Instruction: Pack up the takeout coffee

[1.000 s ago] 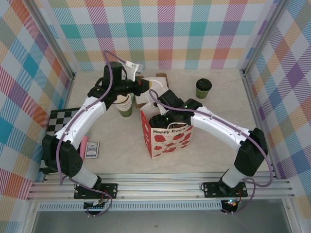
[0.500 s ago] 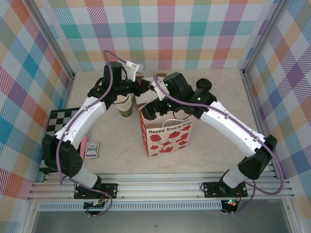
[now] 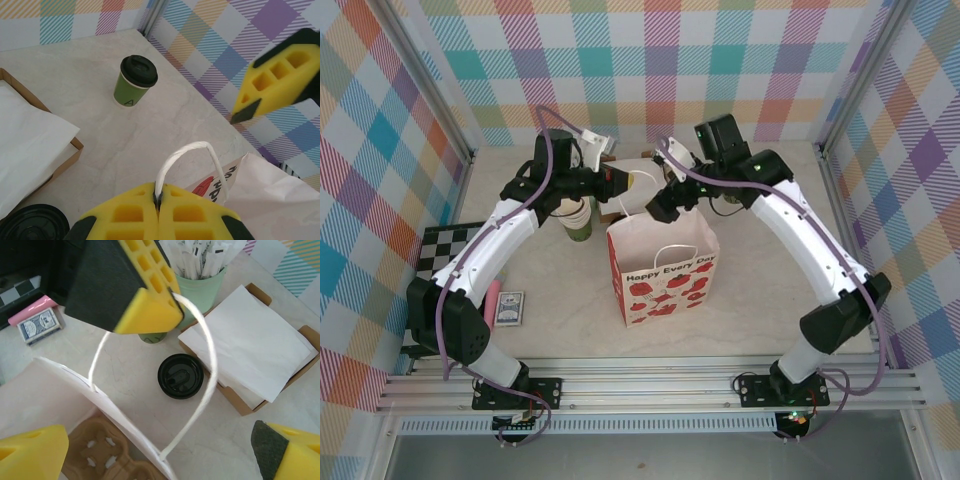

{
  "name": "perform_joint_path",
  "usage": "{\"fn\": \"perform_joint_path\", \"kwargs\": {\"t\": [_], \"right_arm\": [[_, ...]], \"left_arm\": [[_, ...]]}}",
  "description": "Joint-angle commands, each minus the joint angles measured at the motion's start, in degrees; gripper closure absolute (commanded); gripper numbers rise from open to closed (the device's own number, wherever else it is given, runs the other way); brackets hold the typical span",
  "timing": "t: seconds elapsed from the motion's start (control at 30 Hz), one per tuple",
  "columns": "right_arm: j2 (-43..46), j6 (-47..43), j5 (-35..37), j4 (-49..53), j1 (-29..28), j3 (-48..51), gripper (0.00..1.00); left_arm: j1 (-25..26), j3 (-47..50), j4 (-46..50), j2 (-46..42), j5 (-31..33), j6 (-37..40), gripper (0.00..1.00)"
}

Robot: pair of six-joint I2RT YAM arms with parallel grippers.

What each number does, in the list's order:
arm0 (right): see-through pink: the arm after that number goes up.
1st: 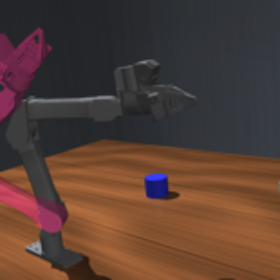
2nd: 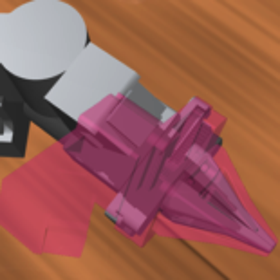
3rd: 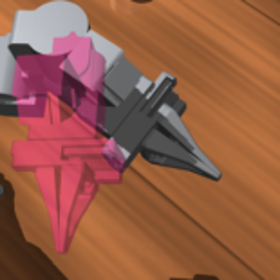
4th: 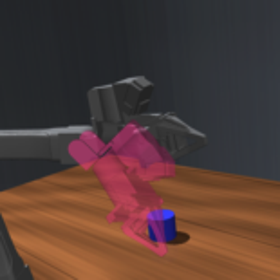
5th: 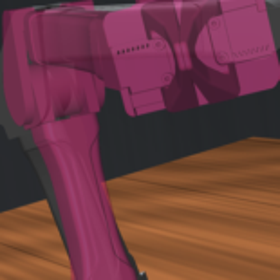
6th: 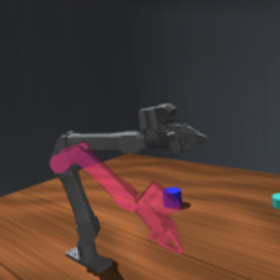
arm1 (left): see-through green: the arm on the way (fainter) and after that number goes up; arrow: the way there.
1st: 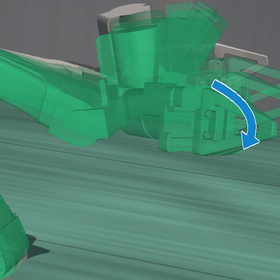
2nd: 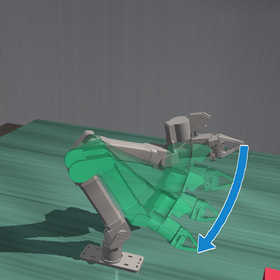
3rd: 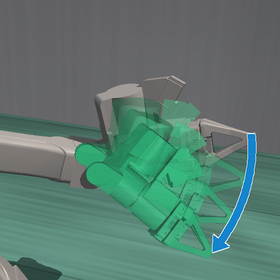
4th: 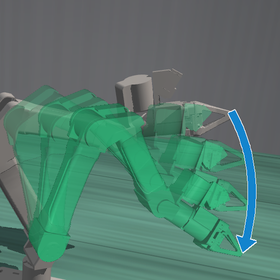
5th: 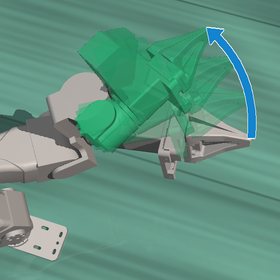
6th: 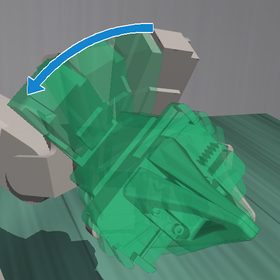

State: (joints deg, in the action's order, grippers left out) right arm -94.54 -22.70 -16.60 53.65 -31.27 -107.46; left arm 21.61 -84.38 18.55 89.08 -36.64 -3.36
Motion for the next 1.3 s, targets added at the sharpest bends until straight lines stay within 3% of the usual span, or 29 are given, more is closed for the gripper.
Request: {"fn": "perform_joint_path", "kwargs": {"t": [0.0, 0.23, 0.4, 0.5, 0.63, 0.83, 1.0, 1.13, 1.27], "right_arm": [[-3.48, -9.18, -6.34, 7.36, 3.21, -4.41, 0.07], [-8.92, -25.32, -12.34, 13.82, 5.49, -8.66, 0.09], [-13.80, -29.91, -16.54, 17.45, 5.13, -12.98, 0.12], [-16.17, -31.22, -13.99, 17.80, 4.23, -13.08, 0.15], [-18.22, -31.97, -13.75, 20.26, 4.00, -14.27, 0.28], [-15.92, -31.08, -17.24, 18.52, 3.93, -11.38, 0.64], [-11.87, -28.91, -15.71, 15.13, 3.50, -6.31, 0.85], [-7.54, -24.57, -13.47, 9.77, 2.90, -0.53, 0.91], [-4.00, -19.18, -14.07, 6.73, 2.66, 2.92, 0.94]], "left_arm": [[-0.16, -2.14, 1.88, -1.63, -1.67, 1.85, 1.00], [-0.07, -3.75, 3.42, -1.11, -2.94, 2.37, 1.00], [0.10, -4.56, 3.69, -0.93, -3.02, 2.54, 1.00], [0.19, -5.01, 3.48, -0.84, -3.75, 2.61, 1.00], [0.19, -5.25, 3.42, -0.66, -3.70, 2.65, 1.00], [0.19, -5.89, 4.01, -0.09, -4.17, 2.40, 1.00], [0.28, -6.67, 4.31, 0.13, -5.85, 1.90, 1.00], [0.45, -6.50, 3.35, -0.53, -6.61, 0.92, 0.98], [0.47, -6.47, 2.51, -1.57, -6.53, -0.29, 0.81]]}}
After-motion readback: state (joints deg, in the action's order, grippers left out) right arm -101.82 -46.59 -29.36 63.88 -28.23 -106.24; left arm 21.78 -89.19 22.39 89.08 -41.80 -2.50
